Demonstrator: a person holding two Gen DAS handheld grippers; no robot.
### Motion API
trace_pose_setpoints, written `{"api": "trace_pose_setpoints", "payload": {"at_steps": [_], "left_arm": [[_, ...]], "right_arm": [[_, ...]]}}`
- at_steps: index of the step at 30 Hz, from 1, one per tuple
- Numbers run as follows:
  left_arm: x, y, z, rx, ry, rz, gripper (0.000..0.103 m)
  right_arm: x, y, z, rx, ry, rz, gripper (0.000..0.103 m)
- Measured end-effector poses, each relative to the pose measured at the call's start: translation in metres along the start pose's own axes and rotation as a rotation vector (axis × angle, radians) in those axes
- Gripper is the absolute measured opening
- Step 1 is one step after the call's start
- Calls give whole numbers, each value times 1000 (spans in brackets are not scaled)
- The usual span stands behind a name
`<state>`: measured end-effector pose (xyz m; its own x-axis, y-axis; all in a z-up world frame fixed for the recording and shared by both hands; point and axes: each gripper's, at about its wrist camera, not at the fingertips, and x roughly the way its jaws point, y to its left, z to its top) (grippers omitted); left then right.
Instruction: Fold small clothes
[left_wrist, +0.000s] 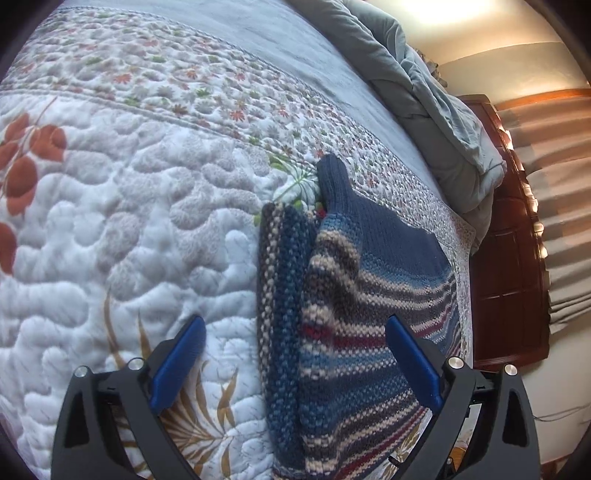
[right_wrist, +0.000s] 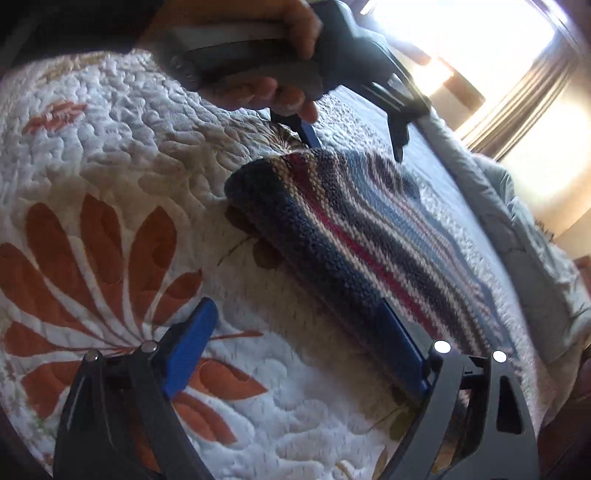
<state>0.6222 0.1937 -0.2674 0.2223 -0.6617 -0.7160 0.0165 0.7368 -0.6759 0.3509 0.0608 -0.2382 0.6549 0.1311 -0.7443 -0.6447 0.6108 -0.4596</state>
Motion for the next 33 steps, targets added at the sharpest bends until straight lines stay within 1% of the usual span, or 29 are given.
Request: {"api": "trace_pose_setpoints", "payload": {"at_steps": [5, 7, 12, 13, 15, 16, 17, 19, 20, 22, 23, 24, 26, 27, 28, 30, 33], "left_arm": [[5, -7, 10, 29, -2, 7, 98], [8, -11, 12, 39, -2, -4, 97], [22, -21, 14, 64, 41, -23, 96], [22, -23, 14, 70, 45, -32, 94], [23, -26, 14, 84, 55, -34, 71], [24, -26, 14, 90, 52, -8, 66], [27, -27, 15, 95, 54, 19, 60], [28, -27, 14, 100, 53, 28, 56], [27, -27, 14, 100, 49, 32, 51], [22, -26, 15, 94, 31, 32, 41], [19, -26, 15, 93, 26, 38, 31], [17, -27, 15, 92, 19, 51, 26], [14, -29, 16, 97, 15, 68, 23], [12, -32, 16, 101, 16, 83, 22], [11, -34, 17, 102, 18, 93, 22], [8, -41, 19, 107, 19, 112, 21], [4, -54, 21, 111, 14, 135, 21]], "right_arm": [[9, 8, 13, -39, -21, -79, 87], [14, 9, 17, -53, -31, -113, 87], [25, 9, 26, -59, -51, -176, 87], [27, 8, 27, -57, -56, -184, 87], [32, 5, 30, -52, -64, -197, 87], [33, 4, 31, -53, -70, -203, 86], [35, 4, 32, -56, -78, -212, 86], [40, 0, 35, -63, -95, -220, 83], [40, -1, 36, -64, -96, -217, 80], [41, -2, 39, -63, -103, -205, 69], [43, -2, 41, -60, -93, -187, 54], [45, -3, 42, -54, -82, -169, 37], [42, -3, 41, -48, -77, -160, 32], [41, -4, 41, -46, -80, -152, 27], [41, -6, 41, -41, -82, -146, 26], [37, -8, 43, -29, -93, -139, 18], [24, -17, 47, 6, -110, -125, 14]]}}
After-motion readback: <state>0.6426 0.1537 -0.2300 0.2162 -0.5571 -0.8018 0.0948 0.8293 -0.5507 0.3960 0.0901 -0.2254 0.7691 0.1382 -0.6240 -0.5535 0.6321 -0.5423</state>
